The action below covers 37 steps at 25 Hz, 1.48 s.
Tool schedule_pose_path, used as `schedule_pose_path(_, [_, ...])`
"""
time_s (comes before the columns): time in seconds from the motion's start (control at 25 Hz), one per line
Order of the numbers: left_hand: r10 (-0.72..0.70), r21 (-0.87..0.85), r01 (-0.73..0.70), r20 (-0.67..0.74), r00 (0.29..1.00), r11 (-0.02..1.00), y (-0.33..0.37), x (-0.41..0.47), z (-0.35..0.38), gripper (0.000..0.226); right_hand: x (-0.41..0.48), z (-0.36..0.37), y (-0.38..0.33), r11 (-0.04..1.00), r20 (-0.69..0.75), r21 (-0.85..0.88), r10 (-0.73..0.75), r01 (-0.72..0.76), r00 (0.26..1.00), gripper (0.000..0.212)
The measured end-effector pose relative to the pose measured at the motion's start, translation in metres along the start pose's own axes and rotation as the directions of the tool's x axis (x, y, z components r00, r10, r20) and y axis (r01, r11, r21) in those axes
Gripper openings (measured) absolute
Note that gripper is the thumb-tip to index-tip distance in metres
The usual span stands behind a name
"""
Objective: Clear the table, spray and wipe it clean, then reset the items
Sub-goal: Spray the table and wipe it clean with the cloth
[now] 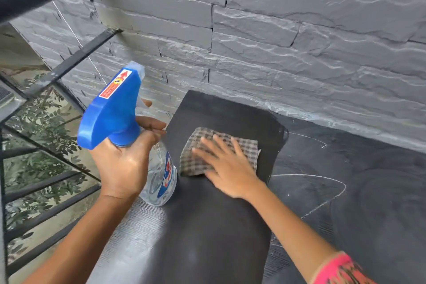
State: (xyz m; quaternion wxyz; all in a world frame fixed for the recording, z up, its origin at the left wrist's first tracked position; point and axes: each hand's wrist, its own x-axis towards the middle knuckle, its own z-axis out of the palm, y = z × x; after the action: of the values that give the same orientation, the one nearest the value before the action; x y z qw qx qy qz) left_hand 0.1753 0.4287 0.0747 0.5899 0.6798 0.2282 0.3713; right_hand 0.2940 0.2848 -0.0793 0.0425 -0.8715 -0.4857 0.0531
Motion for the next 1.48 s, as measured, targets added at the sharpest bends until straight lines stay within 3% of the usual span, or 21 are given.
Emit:
schedule_pose_path(0.12, [0.015,0.010,-0.015,-0.002,1.000,1.000,-0.002,0.001,-0.001,0.038,0.050,-0.018,0.042,0.968,0.032,0.047,0.243,-0.245,0.969,0.053])
schedule_pose_path(0.24, [0.005,0.005,-0.005,-0.005,1.000,1.000,-0.001,0.001,-0.002,0.030,0.066,-0.021,0.063,0.885,0.018,0.077,0.460,-0.460,0.888,0.053])
schedule_pose_path(0.36, [-0.006,-0.011,0.006,0.001,1.000,1.000,0.004,0.000,0.001,0.036,0.040,-0.010,0.075,0.748,-0.058,0.108,0.663,-0.655,0.747,0.055])
schedule_pose_path(0.44, [-0.018,0.006,0.018,0.000,1.000,1.000,0.006,-0.001,0.002,0.047,0.024,-0.009,0.077,0.663,-0.022,0.138,0.745,-0.736,0.667,0.055])
schedule_pose_path(0.52, [0.000,0.006,0.000,-0.001,1.000,1.000,0.006,0.000,0.002,0.051,0.017,-0.012,0.067,0.700,0.001,0.113,0.710,-0.705,0.705,0.054])
schedule_pose_path(0.6, [0.006,0.002,-0.006,0.006,1.000,1.000,0.004,0.000,0.000,0.052,0.006,-0.015,0.044,0.805,0.006,0.074,0.590,-0.588,0.808,0.054])
schedule_pose_path(0.72, [-0.040,0.004,0.040,-0.004,0.999,0.999,0.002,0.001,-0.001,0.038,-0.032,-0.005,-0.015,0.951,-0.014,0.022,0.310,-0.310,0.951,0.056])
schedule_pose_path(0.8, [-0.096,0.017,0.096,-0.013,0.995,0.995,0.006,-0.004,-0.004,0.022,-0.074,0.007,-0.059,0.991,-0.031,0.032,0.129,-0.128,0.991,0.058])
schedule_pose_path(0.92, [-0.110,0.039,0.111,-0.028,0.994,0.993,0.017,-0.023,-0.028,0.010,-0.118,0.015,-0.080,0.996,-0.009,0.029,0.086,-0.086,0.996,0.064])
schedule_pose_path(1.0, [-0.106,0.054,0.110,-0.072,0.992,0.992,0.025,-0.042,-0.057,0.005,-0.102,0.012,-0.056,0.968,-0.062,-0.010,0.251,-0.252,0.966,0.060])
schedule_pose_path(1.08, [-0.121,0.076,0.127,-0.079,0.990,0.989,0.036,-0.066,-0.088,0.008,-0.061,0.001,-0.037,0.882,-0.030,0.044,0.471,-0.469,0.882,0.054])
schedule_pose_path(1.16, [-0.130,0.085,0.136,-0.074,0.989,0.987,0.047,-0.088,-0.116,0.011,-0.020,-0.004,-0.043,0.832,0.024,0.091,0.548,-0.547,0.836,0.053])
schedule_pose_path(1.24, [-0.131,0.092,0.141,-0.110,0.985,0.986,0.054,-0.109,-0.144,0.027,0.000,0.001,-0.083,0.896,0.027,0.075,0.437,-0.438,0.899,0.053])
schedule_pose_path(1.36, [-0.137,0.115,0.161,-0.188,0.973,0.980,0.061,-0.134,-0.184,0.031,-0.020,0.020,-0.175,0.990,0.041,0.028,0.136,-0.137,0.990,0.055])
schedule_pose_path(1.48, [-0.157,0.149,0.197,-0.245,0.957,0.969,0.070,-0.160,-0.219,0.032,-0.089,0.036,-0.252,0.993,0.072,0.010,-0.121,0.120,0.990,0.056])
